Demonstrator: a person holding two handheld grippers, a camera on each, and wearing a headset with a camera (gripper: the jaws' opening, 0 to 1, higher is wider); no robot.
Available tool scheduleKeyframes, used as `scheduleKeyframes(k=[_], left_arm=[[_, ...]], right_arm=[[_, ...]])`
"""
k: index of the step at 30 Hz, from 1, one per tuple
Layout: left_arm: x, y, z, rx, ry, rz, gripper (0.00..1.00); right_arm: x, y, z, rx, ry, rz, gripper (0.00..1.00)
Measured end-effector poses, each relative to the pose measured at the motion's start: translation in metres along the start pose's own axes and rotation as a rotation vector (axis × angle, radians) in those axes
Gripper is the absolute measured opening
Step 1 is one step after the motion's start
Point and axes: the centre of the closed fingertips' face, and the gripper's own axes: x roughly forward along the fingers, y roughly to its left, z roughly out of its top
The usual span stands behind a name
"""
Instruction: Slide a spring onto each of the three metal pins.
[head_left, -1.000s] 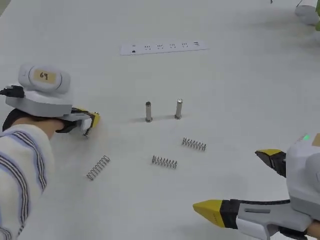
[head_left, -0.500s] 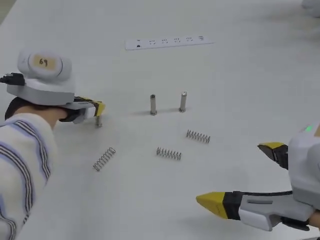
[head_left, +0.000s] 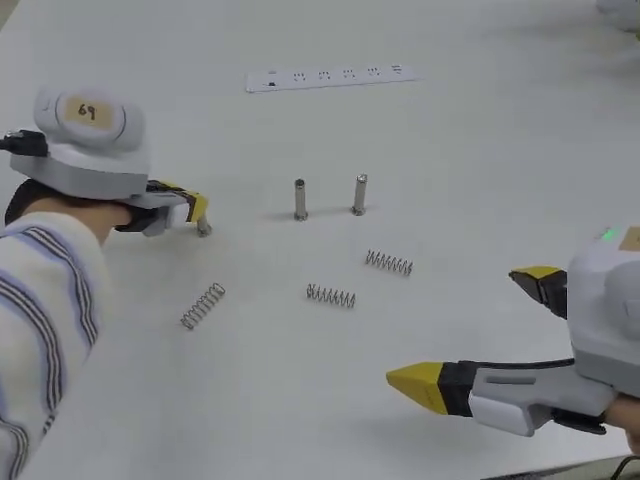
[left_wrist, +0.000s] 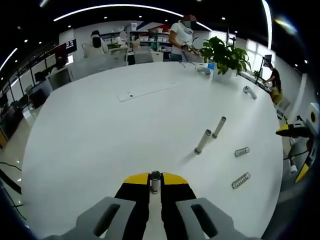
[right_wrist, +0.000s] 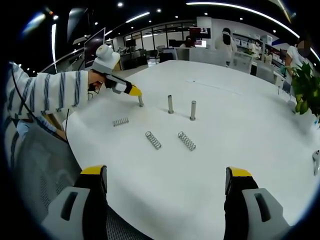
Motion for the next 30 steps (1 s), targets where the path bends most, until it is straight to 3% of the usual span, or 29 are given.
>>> scheduleKeyframes(k=[13,24,30], left_arm=[[0.005,-0.023,0.014,0.019,-0.021,-0.040,0.00],[0.013,-0.028,0.021,0.009,-0.039,-0.036,0.00],[0.016,-0.029,0.016,0.024,-0.019,-0.020,0.00]], right_arm=[[0.000,0.000,-0.002,0.007,-0.003,-0.002,0.97],[0.001,-0.002,-0.005,0.006,0.010,0.000,0.97],[0.002,-0.002,-0.006,0.017,0.013,0.002,0.97]])
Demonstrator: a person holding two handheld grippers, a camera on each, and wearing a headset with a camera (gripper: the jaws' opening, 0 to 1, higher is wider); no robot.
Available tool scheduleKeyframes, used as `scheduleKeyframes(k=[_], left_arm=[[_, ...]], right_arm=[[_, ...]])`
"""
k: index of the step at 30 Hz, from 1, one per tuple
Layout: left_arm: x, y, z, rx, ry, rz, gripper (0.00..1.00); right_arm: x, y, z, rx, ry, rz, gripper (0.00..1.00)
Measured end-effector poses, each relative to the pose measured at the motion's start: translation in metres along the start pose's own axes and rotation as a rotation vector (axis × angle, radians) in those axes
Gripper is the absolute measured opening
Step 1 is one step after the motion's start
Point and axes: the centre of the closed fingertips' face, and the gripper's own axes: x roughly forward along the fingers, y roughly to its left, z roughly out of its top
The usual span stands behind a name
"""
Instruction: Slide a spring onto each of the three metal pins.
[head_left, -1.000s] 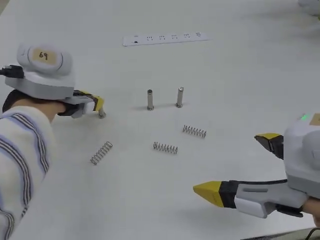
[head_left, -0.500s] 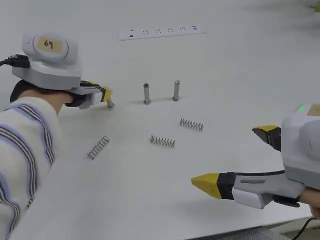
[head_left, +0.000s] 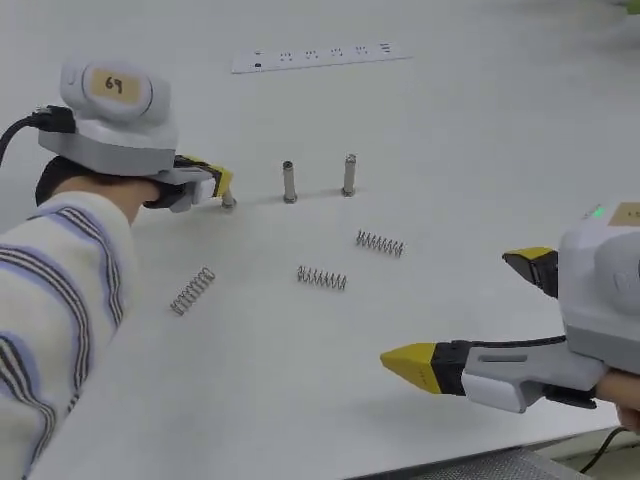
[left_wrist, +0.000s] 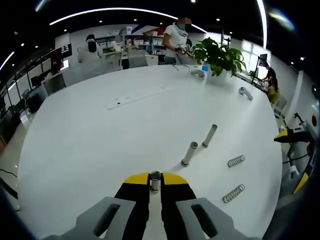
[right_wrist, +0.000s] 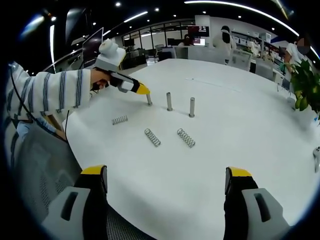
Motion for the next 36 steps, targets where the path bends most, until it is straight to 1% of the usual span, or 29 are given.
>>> scheduleKeyframes(k=[3,7,9,11,17,23,32,34,36], left_arm=[[0.0002,-0.0007,-0.0006,-0.013,-0.002,-0.003,0.00],[0.0009,-0.0009,-0.0014,-0.004,0.000,0.001,0.00],[0.0017,0.0001,-0.0036,-0.033,0.001,0.000,0.00],[0.0014,0.0008,-0.0051,-0.041,0.000,-0.002,0.00],[-0.0004,0.0006,-0.0047,-0.030,-0.008,0.000,0.00],[-0.0002,0.0014,-0.0044,-0.038,-0.012,-0.001,0.00],[0.0003,0.0011,-0.0037,-0.023,-0.017,-0.002,0.00],[0.0005,0.0002,-0.0042,-0.023,-0.014,-0.009,0.00],[0.0004,0.0010,-0.0042,-0.009,-0.012,-0.009,0.00]], right_arm=[[-0.0004,0.0001,-0.0008,0.000,0.003,0.000,0.97],[-0.0016,-0.0017,-0.0006,-0.001,0.004,-0.005,0.97],[-0.0021,-0.0018,-0.0004,-0.003,0.004,-0.004,0.97],[-0.0025,-0.0017,-0.0005,-0.004,0.004,-0.004,0.97],[-0.0006,0.0002,-0.0059,0.005,0.019,0.001,0.97],[-0.0001,0.0030,-0.0047,-0.010,0.020,0.008,0.96],[-0.0004,0.0029,-0.0054,-0.005,0.020,0.008,0.96],[-0.0003,0.0038,-0.0054,0.000,0.018,0.013,0.96],[-0.0001,0.0045,-0.0052,0.000,0.018,0.016,0.96]])
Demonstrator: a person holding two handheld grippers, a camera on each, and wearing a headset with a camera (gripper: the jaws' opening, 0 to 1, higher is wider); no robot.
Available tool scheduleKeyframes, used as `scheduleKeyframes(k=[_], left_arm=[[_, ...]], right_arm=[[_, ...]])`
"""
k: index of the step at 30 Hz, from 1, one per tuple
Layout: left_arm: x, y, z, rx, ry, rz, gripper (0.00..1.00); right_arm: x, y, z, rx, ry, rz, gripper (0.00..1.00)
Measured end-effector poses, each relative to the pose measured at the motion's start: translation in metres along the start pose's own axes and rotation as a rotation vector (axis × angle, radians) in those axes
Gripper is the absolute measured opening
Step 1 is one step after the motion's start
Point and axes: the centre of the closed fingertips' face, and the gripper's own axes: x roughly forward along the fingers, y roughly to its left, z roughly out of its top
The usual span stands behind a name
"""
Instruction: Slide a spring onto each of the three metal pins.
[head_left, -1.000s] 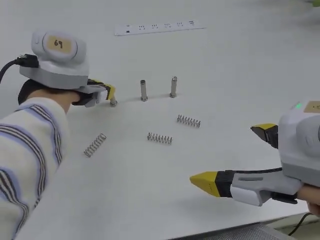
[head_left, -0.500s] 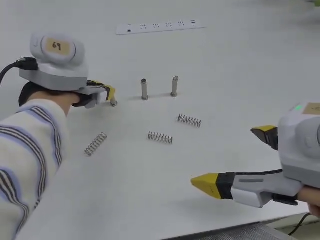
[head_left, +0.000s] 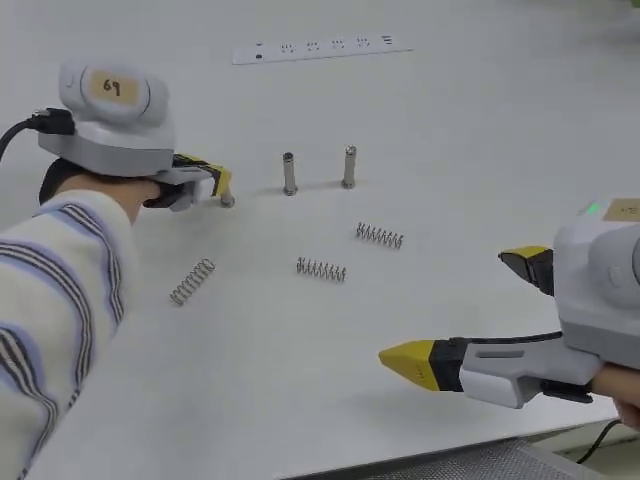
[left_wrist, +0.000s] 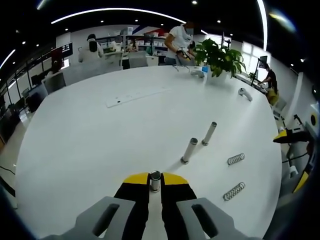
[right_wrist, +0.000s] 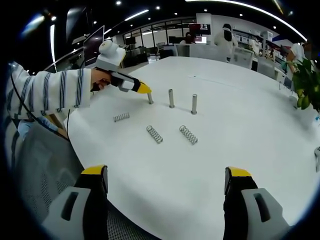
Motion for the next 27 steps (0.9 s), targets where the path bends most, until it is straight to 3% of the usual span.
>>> scheduleKeyframes(k=[14,23,27], left_arm=[[-0.002,0.004,0.001,-0.045,-0.011,-0.016,0.04],[-0.011,0.002,0.005,-0.037,-0.048,-0.029,0.09],[-0.017,-0.001,0.001,-0.049,-0.050,-0.034,0.10]], right_arm=[[-0.001,0.000,0.004,-0.007,-0.004,0.001,0.95],[-0.001,0.004,0.005,-0.013,-0.003,0.011,0.94],[0.000,0.005,0.007,-0.022,-0.002,0.011,0.95]])
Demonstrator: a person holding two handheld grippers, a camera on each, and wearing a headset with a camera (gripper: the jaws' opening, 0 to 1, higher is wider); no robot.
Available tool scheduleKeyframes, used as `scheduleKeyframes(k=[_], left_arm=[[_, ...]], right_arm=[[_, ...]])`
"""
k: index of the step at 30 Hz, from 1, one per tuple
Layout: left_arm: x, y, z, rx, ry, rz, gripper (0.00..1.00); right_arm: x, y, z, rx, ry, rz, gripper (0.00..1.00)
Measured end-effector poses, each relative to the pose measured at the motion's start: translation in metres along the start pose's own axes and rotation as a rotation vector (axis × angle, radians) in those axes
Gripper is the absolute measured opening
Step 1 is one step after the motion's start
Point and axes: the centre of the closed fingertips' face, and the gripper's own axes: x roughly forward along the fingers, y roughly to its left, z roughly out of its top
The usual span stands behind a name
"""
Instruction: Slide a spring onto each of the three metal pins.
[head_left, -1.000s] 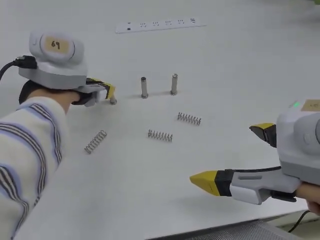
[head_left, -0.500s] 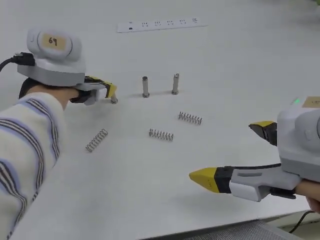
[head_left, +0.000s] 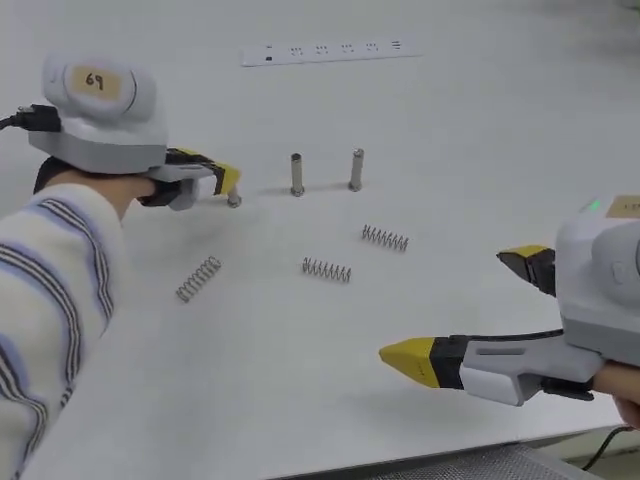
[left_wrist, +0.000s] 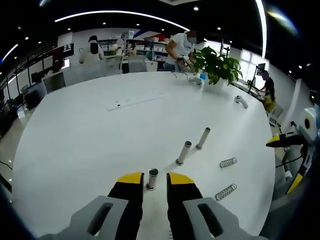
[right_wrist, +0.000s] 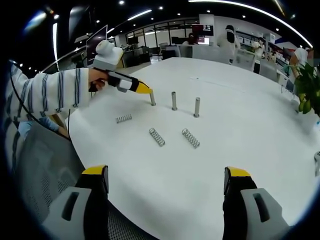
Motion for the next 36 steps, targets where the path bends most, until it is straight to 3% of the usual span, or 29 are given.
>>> scheduleKeyframes(k=[4,6,8,12,22,25,30,36], left_arm=[[-0.007,-0.005,-0.012,-0.028,0.001,-0.006,0.13],[-0.012,-0.010,-0.024,-0.033,0.020,-0.011,0.13],[-0.018,-0.008,-0.032,-0.035,0.028,0.014,0.13],[-0.027,-0.011,-0.042,-0.058,0.027,0.009,0.15],[-0.052,-0.018,-0.043,-0.077,0.009,0.006,0.17],[-0.057,-0.020,-0.051,-0.109,0.024,0.017,0.17],[-0.063,-0.031,-0.063,-0.108,0.043,0.007,0.16],[-0.068,-0.034,-0.073,-0.127,0.053,0.001,0.15]], right_arm=[[0.000,-0.001,0.001,0.005,-0.006,-0.003,0.95],[0.000,0.000,0.002,0.003,-0.009,-0.002,0.95],[0.000,0.000,0.002,0.003,-0.009,-0.001,0.96],[0.001,0.000,0.001,-0.002,-0.002,0.002,0.95],[0.004,0.003,0.001,-0.011,0.006,0.014,0.95],[0.004,0.003,0.001,-0.011,0.006,0.016,0.95],[0.005,0.003,0.000,-0.011,0.010,0.018,0.95],[0.004,0.003,0.000,-0.009,0.010,0.021,0.95]])
